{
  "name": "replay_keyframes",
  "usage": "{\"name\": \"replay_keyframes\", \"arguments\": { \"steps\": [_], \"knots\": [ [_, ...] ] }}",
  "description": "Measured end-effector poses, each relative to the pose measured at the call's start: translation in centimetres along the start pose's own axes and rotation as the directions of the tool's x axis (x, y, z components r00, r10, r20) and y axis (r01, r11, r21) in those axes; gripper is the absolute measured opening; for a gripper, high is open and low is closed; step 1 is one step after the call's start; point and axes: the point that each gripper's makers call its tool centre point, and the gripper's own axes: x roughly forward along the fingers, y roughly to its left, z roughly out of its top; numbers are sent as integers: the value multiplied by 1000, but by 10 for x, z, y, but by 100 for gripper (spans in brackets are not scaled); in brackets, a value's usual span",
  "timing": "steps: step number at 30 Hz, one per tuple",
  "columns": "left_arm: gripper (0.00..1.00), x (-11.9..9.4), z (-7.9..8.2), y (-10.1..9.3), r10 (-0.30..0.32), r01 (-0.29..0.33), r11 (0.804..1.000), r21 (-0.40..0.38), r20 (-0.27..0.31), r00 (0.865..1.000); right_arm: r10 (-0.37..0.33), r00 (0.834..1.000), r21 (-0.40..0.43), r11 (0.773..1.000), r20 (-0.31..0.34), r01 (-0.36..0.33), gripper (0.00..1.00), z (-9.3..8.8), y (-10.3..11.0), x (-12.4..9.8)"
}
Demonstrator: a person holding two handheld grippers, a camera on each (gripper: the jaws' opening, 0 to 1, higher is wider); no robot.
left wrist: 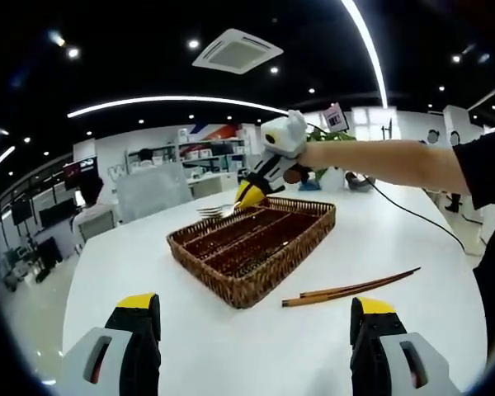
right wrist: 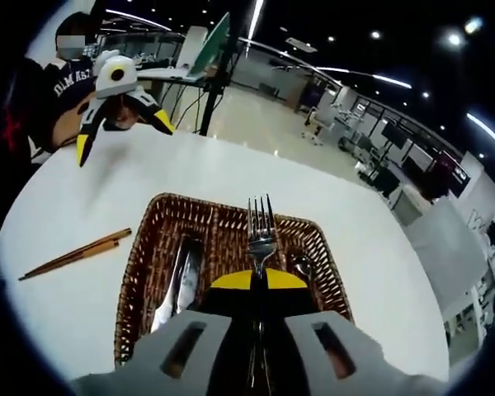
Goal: Arrange the knives, forks, and spoons in their matching storage slots by inserting each utensil handle-first until every utensil is classified and aligned in the correct compartment
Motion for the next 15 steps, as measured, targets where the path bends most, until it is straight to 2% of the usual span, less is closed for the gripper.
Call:
{"name": "replay_keyframes", "arguments": {
  "steps": [3,15],
  "knots": [
    [100,0,2,-2,-6,6,1000,1,5,1000,6,1000,-5,1000,-16,-6,0,-2,-1,4],
    [100,1,-1,0,-1,1,1000,0,1,1000,-5,1000,-16,1000,-2,5,0,5,-11,4]
  ]
}}
